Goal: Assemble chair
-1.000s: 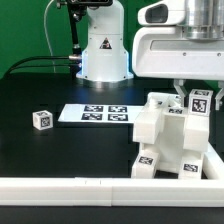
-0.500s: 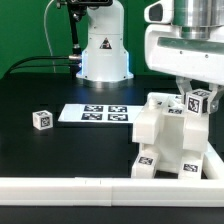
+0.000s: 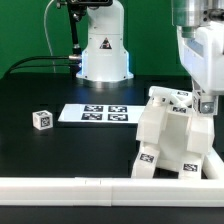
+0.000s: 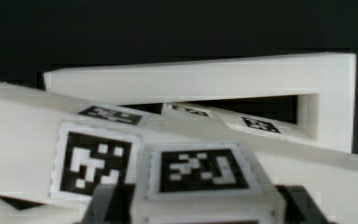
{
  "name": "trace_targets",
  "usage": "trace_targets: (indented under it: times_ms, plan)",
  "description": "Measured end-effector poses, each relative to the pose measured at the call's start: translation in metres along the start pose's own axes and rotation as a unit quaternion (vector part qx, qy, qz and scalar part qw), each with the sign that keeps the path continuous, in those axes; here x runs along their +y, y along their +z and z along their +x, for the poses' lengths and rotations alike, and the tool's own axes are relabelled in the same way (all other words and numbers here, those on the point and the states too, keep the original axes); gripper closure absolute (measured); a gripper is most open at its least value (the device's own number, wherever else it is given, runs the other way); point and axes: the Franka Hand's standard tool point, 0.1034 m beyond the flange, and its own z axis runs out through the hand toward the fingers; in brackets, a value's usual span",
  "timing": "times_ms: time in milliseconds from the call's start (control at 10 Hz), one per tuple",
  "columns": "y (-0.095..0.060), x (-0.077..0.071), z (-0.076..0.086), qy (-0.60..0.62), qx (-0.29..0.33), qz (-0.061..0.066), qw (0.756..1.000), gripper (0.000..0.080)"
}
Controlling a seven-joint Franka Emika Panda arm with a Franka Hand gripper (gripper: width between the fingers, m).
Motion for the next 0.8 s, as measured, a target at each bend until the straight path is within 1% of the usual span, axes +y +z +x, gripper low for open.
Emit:
trace_targets:
  times_ms: [100, 200, 300, 400, 500, 600, 700, 800]
  plan:
    - [0.0006, 0.0007, -0.0004, -0.001, 0.000, -0.001, 1.000, 0.0534]
    - [0.0007, 0.0007, -0.0005, -0.002, 0.000, -0.001, 1.000, 0.0320]
    - [0.0006, 0.0008, -0.0005, -0.026, 0.001, -0.002, 1.000, 0.0320]
    - [0.0001, 0.0000, -0.0014, -0.089, 0.000, -0.001, 0.996, 0.0188]
    - [-0.0007, -0.0027, -0.0016, -0.135, 0.000, 0.007, 0.991, 0.0161]
    - [-0.0004, -0.0016, -0.0019, -0.210, 0.001, 0.003, 0.978, 0.0161]
    - [-0.0004, 0.0011, -0.0050, -0.272, -0.001, -0.006, 0.962, 0.0152]
    - [-0.0007, 0.0026, -0.0092, -0.283, 0.002, -0.008, 0.959, 0.0152]
